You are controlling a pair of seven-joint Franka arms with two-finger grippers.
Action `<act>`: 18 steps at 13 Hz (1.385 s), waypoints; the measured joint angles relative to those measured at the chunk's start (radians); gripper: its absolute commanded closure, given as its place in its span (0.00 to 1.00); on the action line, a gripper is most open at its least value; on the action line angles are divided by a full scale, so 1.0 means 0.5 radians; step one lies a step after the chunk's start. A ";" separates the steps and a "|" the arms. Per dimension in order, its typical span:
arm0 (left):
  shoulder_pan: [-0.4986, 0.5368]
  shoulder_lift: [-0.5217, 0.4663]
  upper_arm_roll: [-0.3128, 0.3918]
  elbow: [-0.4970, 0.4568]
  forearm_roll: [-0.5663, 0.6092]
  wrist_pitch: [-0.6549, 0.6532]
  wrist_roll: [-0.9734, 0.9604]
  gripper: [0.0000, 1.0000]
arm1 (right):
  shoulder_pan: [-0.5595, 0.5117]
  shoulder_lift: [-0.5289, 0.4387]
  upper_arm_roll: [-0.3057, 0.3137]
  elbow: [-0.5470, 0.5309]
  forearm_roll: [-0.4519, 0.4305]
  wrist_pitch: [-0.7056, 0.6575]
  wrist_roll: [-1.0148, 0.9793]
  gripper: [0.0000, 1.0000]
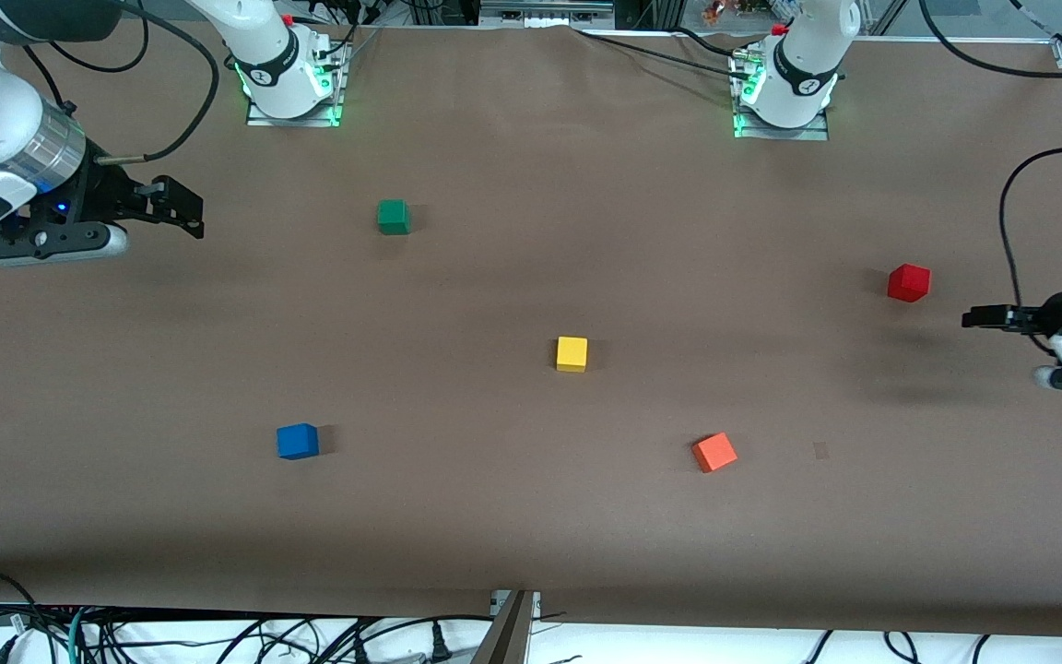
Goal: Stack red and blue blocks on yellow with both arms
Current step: 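Reach red cube with the left gripper while the right gripper reaches blue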
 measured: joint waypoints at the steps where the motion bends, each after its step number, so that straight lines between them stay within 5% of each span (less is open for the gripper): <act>1: 0.009 -0.002 0.002 -0.114 0.031 0.126 0.052 0.00 | -0.001 0.012 0.000 -0.001 0.000 0.006 0.000 0.00; 5: 0.114 -0.099 0.003 -0.737 0.050 0.765 0.172 0.00 | -0.001 0.042 0.000 -0.004 0.000 0.036 0.000 0.00; 9: 0.114 -0.327 -0.008 -1.270 0.054 1.136 0.180 0.00 | -0.001 0.047 0.000 -0.005 0.000 0.038 -0.026 0.00; 18: 0.224 -0.450 -0.007 -1.580 0.164 1.512 0.456 0.00 | -0.016 0.296 -0.026 -0.026 0.000 0.328 -0.050 0.00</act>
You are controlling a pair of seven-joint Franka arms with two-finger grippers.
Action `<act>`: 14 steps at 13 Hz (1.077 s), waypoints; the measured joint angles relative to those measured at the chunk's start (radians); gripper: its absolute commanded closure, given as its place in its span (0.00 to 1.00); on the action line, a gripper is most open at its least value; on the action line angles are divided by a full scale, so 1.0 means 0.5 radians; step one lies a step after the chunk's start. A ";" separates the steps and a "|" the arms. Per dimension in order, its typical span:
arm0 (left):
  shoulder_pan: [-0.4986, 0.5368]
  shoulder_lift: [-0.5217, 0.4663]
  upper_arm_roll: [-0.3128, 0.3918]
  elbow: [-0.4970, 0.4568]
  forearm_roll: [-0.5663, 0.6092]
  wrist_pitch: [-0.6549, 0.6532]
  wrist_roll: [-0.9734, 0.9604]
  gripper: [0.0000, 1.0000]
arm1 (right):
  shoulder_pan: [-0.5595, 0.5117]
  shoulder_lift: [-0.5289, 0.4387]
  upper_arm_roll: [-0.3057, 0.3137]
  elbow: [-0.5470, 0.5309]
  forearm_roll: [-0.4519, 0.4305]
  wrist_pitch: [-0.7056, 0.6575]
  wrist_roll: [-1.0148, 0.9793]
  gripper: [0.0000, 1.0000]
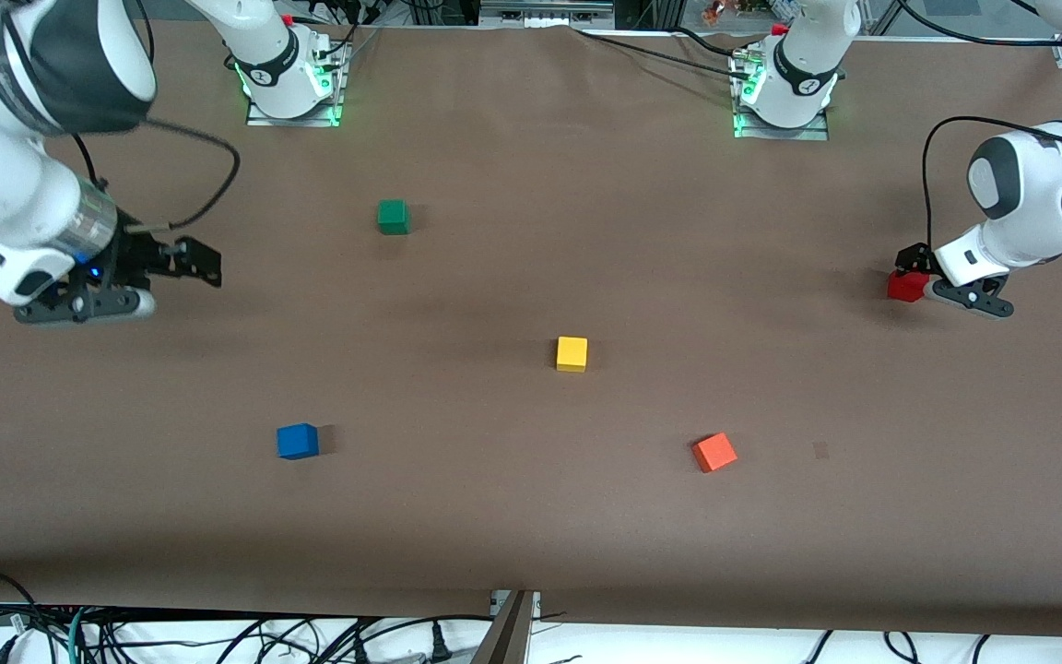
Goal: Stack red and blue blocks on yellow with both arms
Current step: 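Grasp the red cube with the left gripper while the right gripper grasps blue, then carry red over yellow with the left gripper while the right gripper lifts blue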
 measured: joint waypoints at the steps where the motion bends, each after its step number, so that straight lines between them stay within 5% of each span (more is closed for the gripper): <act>1: 0.000 0.001 -0.001 -0.033 0.000 0.033 0.000 0.00 | -0.001 0.076 -0.004 -0.003 0.000 0.095 -0.001 0.00; 3: 0.004 0.011 -0.001 -0.066 0.000 0.059 0.001 0.00 | -0.001 0.246 -0.005 -0.005 0.002 0.324 0.003 0.00; 4: 0.013 0.021 -0.001 -0.070 0.000 0.071 0.006 0.34 | 0.001 0.340 -0.005 -0.005 0.002 0.461 0.007 0.00; 5: 0.025 0.029 -0.001 -0.073 0.000 0.078 0.014 0.82 | 0.002 0.438 -0.004 -0.001 0.004 0.605 0.010 0.00; 6: 0.041 0.037 -0.001 -0.076 0.000 0.079 0.022 1.00 | 0.006 0.541 -0.002 0.017 0.005 0.741 0.019 0.00; 11: 0.073 0.043 -0.071 -0.019 0.000 0.093 0.022 1.00 | 0.069 1.051 0.008 0.413 0.005 0.959 0.095 0.01; 14: 0.072 -0.039 -0.449 0.277 -0.001 -0.282 -0.372 1.00 | 0.081 1.309 0.007 0.525 -0.059 1.248 0.091 0.01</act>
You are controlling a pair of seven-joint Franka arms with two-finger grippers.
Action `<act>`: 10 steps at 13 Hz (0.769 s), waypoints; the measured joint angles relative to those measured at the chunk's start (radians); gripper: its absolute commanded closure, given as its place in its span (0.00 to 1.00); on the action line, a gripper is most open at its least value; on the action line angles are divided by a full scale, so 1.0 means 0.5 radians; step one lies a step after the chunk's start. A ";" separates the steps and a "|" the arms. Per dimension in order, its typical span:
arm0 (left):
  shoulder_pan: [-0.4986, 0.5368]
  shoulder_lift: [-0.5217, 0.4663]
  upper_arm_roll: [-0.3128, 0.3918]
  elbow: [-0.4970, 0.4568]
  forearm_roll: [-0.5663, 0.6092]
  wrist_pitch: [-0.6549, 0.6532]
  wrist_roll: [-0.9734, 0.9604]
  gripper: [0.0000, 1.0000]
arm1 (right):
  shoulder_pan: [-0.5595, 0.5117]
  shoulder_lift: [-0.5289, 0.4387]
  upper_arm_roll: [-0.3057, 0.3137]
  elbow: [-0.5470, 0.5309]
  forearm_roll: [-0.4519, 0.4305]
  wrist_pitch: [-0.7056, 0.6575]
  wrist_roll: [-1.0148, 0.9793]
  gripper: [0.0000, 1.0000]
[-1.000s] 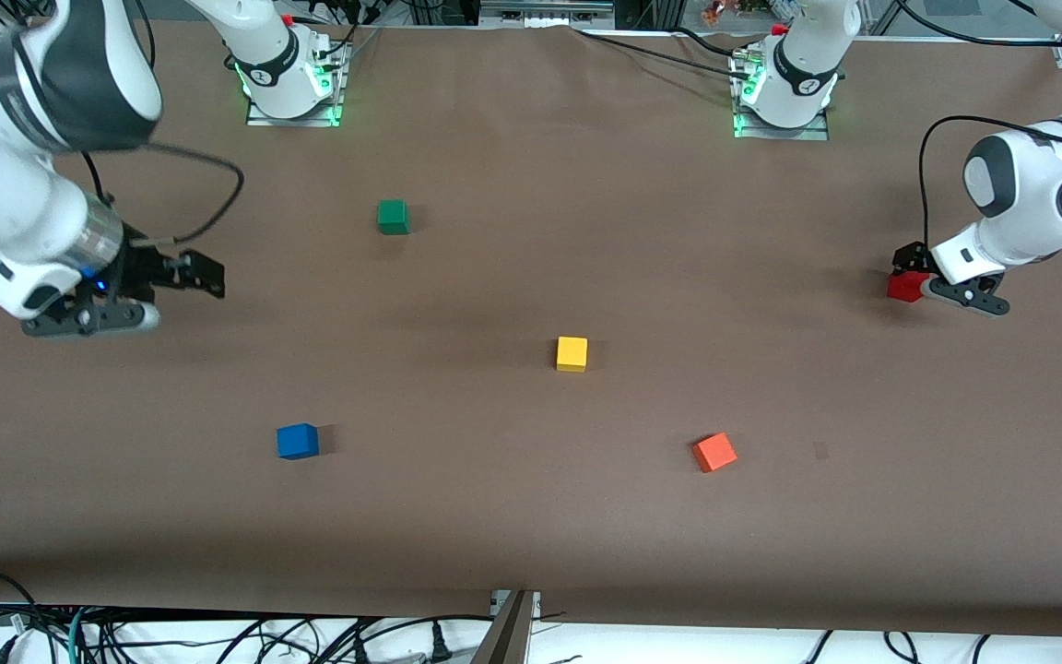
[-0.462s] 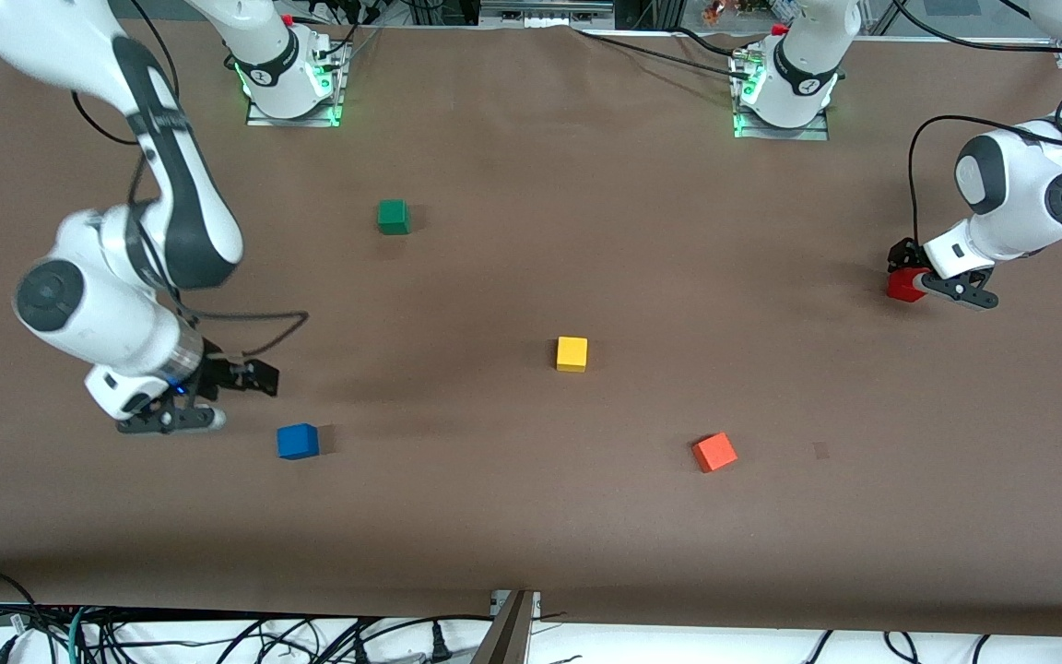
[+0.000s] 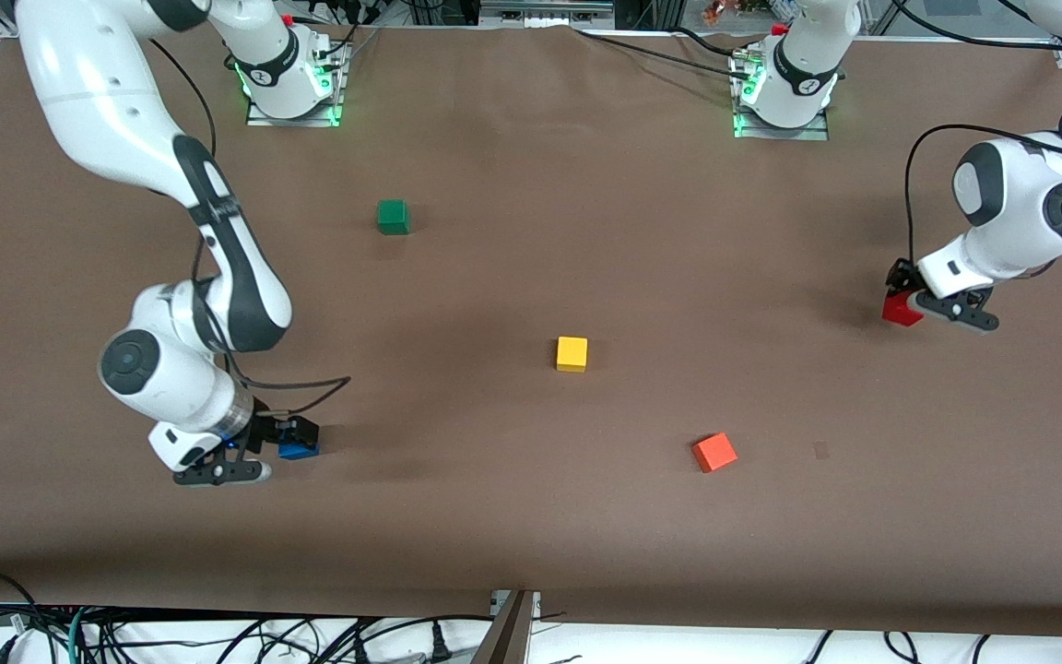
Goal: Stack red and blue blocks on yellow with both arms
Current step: 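Carry red over yellow with the left gripper while the right gripper lifts blue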
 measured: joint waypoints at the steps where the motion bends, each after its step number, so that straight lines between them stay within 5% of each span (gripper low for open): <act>1: -0.007 -0.014 -0.163 0.160 0.000 -0.198 -0.213 1.00 | 0.000 0.060 -0.001 0.017 -0.064 0.064 0.001 0.04; 4: -0.172 0.063 -0.542 0.660 -0.002 -0.637 -0.913 1.00 | 0.001 0.107 -0.002 0.035 -0.123 0.095 0.001 0.27; 10: -0.996 0.760 -0.567 1.490 0.000 -0.727 -1.921 1.00 | -0.001 0.108 -0.006 -0.008 -0.126 0.088 -0.001 0.65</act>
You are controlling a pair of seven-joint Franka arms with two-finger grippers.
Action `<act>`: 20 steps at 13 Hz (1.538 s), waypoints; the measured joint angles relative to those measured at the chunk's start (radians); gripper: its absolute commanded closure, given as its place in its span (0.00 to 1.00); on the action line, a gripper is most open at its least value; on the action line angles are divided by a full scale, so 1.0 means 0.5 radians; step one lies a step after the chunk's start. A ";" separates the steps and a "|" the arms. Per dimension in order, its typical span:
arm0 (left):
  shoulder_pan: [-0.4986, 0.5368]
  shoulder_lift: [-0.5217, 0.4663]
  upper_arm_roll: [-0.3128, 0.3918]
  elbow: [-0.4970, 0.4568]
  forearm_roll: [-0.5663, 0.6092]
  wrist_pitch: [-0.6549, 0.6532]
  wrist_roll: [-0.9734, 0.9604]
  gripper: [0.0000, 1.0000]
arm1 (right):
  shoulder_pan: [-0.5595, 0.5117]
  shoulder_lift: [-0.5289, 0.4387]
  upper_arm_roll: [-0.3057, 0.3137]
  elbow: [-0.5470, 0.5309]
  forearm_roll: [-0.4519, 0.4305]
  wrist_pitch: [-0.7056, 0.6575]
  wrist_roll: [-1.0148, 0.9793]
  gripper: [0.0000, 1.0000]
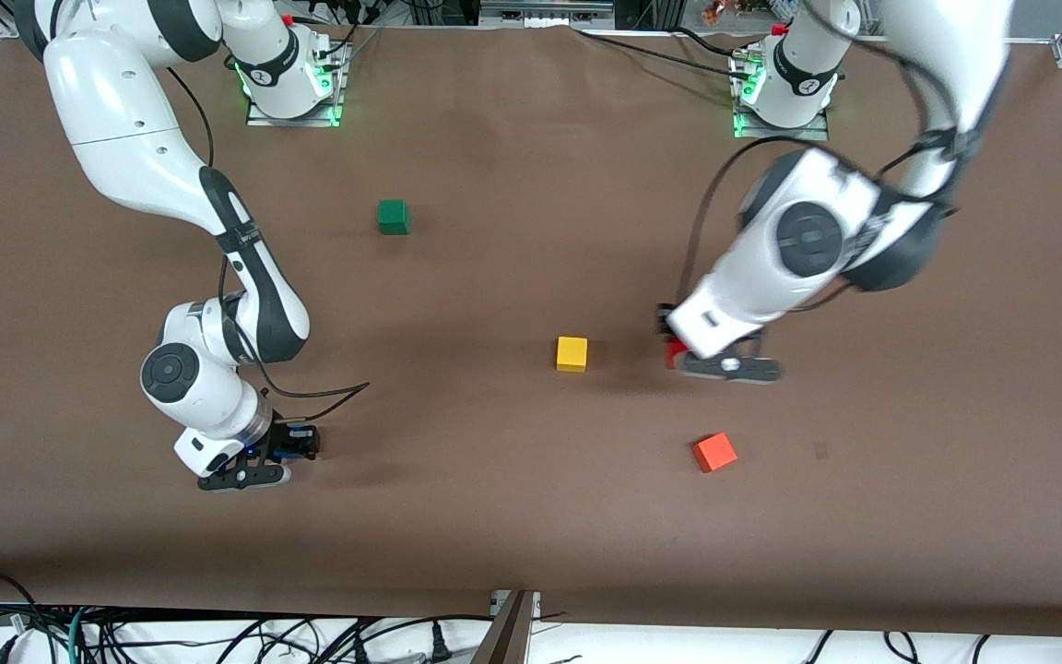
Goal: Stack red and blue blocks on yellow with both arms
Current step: 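Carry red over yellow with the left gripper while the right gripper lifts blue, then lower the red cube onto the yellow cube with the left gripper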
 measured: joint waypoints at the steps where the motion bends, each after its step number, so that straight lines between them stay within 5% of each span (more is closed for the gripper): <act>1: -0.121 0.123 0.040 0.112 0.001 0.001 -0.095 1.00 | 0.000 -0.001 0.000 0.000 0.000 -0.002 0.000 0.67; 6: -0.605 0.439 0.400 0.353 0.001 0.086 -0.279 1.00 | 0.012 -0.170 0.029 0.087 0.000 -0.488 0.000 0.66; 11: -0.660 0.501 0.418 0.380 0.001 0.118 -0.304 1.00 | 0.060 -0.343 0.162 0.324 0.008 -0.996 0.150 0.64; 20: -0.719 0.502 0.428 0.386 0.007 0.108 -0.304 1.00 | 0.265 -0.333 0.175 0.384 0.008 -1.045 0.595 0.64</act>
